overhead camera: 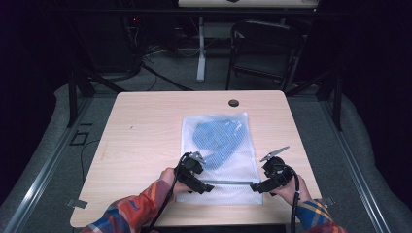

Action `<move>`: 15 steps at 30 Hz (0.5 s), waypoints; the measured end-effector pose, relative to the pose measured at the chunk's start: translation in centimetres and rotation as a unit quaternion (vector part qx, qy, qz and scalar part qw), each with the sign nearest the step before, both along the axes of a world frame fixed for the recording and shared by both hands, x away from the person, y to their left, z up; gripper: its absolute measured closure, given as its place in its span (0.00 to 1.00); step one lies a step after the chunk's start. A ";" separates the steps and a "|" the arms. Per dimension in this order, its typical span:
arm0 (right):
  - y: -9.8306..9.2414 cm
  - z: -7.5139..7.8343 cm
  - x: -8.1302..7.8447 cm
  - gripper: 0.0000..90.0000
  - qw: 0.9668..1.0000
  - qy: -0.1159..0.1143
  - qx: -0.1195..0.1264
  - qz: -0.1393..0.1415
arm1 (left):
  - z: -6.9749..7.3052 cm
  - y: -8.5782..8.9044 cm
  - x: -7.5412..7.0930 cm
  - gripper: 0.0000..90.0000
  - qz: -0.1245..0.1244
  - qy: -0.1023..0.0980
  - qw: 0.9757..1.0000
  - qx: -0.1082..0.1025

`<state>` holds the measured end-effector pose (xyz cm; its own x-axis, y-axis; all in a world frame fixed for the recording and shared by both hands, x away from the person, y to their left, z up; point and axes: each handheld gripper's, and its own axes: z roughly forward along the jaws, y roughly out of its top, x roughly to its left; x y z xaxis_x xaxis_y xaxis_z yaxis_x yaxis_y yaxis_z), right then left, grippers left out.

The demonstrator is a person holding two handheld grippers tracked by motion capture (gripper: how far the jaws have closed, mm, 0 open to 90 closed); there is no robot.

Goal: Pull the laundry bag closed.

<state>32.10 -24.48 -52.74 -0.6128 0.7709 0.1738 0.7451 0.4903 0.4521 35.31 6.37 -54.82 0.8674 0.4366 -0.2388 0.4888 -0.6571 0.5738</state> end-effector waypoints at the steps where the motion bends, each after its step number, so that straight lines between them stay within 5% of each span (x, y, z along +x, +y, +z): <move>1: -0.2 0.1 -0.1 0.16 1.000 -0.003 0.005 -0.005 | 0.3 0.2 0.0 0.11 0.003 -0.002 1.000 -0.004; 6: -1.9 0.7 -0.6 0.00 0.998 -0.047 0.002 -0.036 | 2.1 1.9 -0.3 0.00 0.029 -0.020 0.999 -0.017; 11: -4.0 1.2 -1.3 0.00 0.993 -0.087 -0.001 -0.081 | 3.5 4.8 0.1 0.00 0.067 -0.032 0.996 -0.042; 15: -5.4 1.0 -1.7 0.00 0.989 -0.095 -0.022 -0.115 | 3.7 7.6 0.5 0.00 0.106 -0.038 0.993 -0.044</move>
<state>30.43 -29.84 -51.71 -0.4388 0.8979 0.0348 0.7424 0.3405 0.5769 35.85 13.96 -51.08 0.7754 0.5914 -0.2214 0.5632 -0.4892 0.6659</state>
